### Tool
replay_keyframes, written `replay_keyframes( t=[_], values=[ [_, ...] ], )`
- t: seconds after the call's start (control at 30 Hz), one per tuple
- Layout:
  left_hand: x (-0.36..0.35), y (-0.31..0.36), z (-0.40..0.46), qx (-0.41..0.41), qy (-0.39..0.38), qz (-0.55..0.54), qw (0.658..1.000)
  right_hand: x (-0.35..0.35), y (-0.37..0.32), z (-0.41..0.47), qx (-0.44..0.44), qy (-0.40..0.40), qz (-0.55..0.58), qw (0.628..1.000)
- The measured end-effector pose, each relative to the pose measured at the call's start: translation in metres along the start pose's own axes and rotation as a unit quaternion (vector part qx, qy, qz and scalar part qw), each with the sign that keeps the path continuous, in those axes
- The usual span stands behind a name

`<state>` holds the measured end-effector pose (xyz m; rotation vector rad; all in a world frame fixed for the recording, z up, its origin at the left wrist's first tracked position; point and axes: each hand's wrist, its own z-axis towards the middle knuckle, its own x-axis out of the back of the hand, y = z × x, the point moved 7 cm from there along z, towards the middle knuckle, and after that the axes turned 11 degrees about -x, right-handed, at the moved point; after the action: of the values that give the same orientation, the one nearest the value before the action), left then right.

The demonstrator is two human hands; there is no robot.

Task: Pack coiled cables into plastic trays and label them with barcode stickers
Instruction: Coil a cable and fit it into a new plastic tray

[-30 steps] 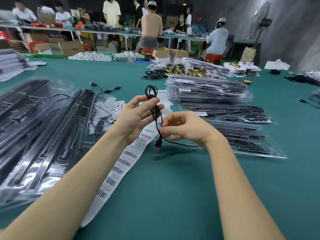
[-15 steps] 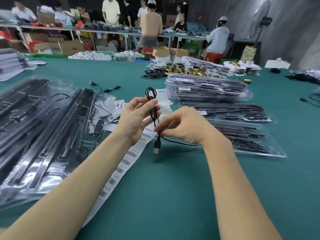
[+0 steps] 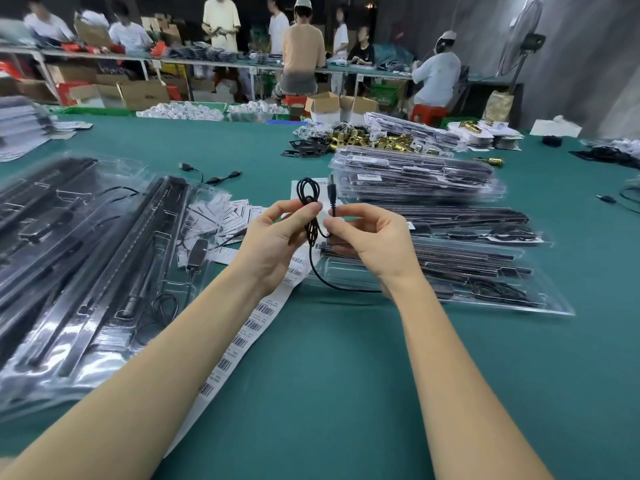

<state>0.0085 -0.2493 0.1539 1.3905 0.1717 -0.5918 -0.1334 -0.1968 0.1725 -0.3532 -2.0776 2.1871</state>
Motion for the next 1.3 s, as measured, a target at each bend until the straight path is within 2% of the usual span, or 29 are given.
replay_keyframes(
  t=[0.13,0.23,0.4,0.6,0.67,0.77,0.93,1.07,1.3],
  values=[
    [-0.003,0.004,0.001,-0.015,-0.007,-0.01,1.0,-0.003,0.004,0.001,0.016,0.032,-0.024,0.999],
    [0.002,0.011,0.001,-0.03,0.0,0.008,1.0,-0.006,-0.001,0.0,0.062,0.054,-0.088,0.993],
    [0.001,0.016,0.003,-0.05,-0.02,0.068,0.996,-0.014,-0.017,-0.004,0.197,0.085,-0.269,0.939],
    [0.003,0.019,0.005,-0.06,0.019,0.105,0.993,-0.024,-0.01,-0.004,0.209,0.056,-0.3,0.929],
    [0.007,0.017,0.006,-0.049,0.044,0.099,0.993,-0.027,-0.006,-0.004,0.199,0.055,-0.262,0.943],
    [0.007,0.018,0.007,-0.031,0.056,0.07,0.996,-0.023,0.008,0.0,0.127,0.058,-0.123,0.983],
    [0.001,0.022,0.007,-0.024,0.008,0.058,0.998,-0.023,0.014,0.0,0.064,0.022,0.011,0.998],
    [0.001,0.026,0.007,0.005,-0.059,0.025,0.998,-0.021,0.01,-0.001,0.043,-0.013,0.038,0.998],
    [0.006,0.039,0.007,0.003,-0.166,0.118,0.979,-0.011,0.014,0.001,-0.005,-0.018,0.046,0.999]
  ],
)
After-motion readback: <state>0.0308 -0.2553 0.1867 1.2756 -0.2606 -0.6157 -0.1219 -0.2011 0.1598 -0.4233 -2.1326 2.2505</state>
